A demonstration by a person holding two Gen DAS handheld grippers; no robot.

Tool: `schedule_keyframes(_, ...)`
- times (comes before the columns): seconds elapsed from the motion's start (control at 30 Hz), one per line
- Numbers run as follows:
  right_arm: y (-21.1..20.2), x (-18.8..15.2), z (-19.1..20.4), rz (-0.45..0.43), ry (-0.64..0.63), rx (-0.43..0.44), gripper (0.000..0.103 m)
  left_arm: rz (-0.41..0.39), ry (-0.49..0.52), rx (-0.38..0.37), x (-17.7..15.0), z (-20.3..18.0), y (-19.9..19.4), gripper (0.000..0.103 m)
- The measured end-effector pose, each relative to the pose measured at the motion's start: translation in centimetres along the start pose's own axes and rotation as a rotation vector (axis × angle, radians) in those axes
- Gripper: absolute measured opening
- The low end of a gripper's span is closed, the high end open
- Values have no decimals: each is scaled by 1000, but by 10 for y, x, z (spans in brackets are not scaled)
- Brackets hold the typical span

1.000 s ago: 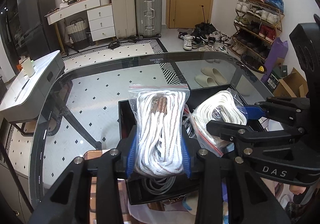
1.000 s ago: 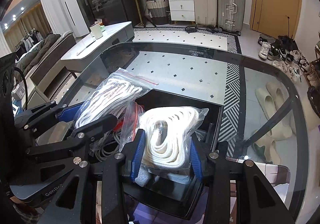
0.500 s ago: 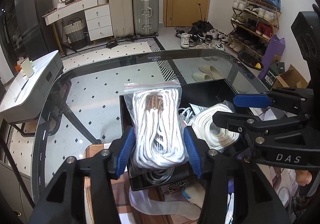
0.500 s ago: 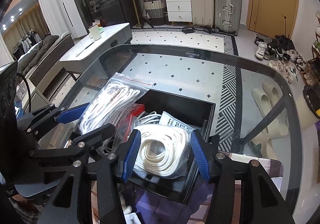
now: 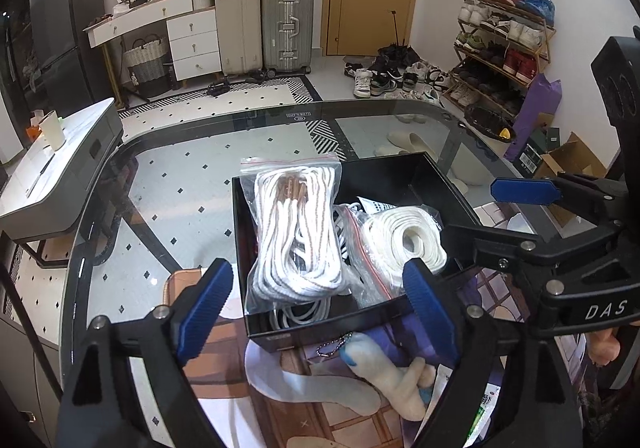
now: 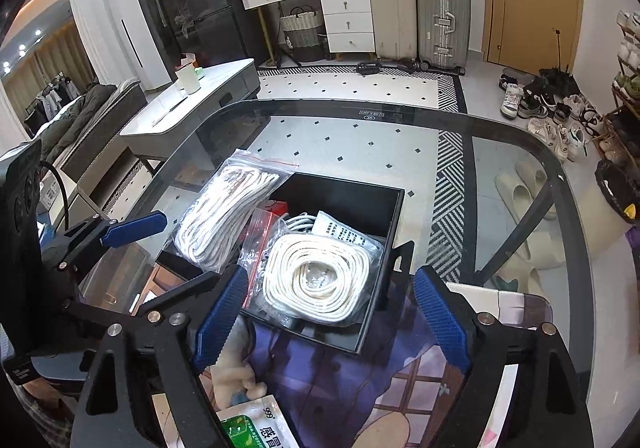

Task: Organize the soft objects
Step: 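Open left gripper over the box while right gripper releases the strap bag into it, then withdraw both open grippers from the box toward the plush toy and green packet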

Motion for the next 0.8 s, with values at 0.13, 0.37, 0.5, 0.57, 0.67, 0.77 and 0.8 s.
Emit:
schedule_keyframes(0.13, -9, -7, -3, -9, 4, -6, 95, 1, -7, -4, -5, 0, -5, 97)
schedule_keyframes(0.37, -23, -17, -10, -19, 9, -14, 101, 9, -18, -4, -15, -3, -14, 101)
schedule_keyframes(0.5, -30, -24, -12, -23, 3, -13, 101, 12, -24, -1, -19, -4, -18, 103)
schedule_keyframes(0.57, -34, -29, -11, -34, -10, -13, 101, 3, -34, 2, -22, -4, -22, 103)
schedule_keyframes(0.67, -41, -36, -12, -61, -16, -11, 101, -6, -40, 9, -26, -5, -25, 103)
schedule_keyframes(0.77, -48, -40, -12, -109, -15, -9, 101, -14, -36, 17, -29, -6, -28, 103)
schedule_keyframes(0.8, -50, -41, -12, -130, -21, -15, 101, -19, -36, 18, -30, -7, -29, 103)
Point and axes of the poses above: each gripper's, at about its wrist camera, not at the fingertips, and y roughly the way its jaws point, z to its left, x to its top, the point moved 3 cm from there along y, roughly the way its jaws point, and after that the axes turned 13 degrees about y, right-handed, at the moved point
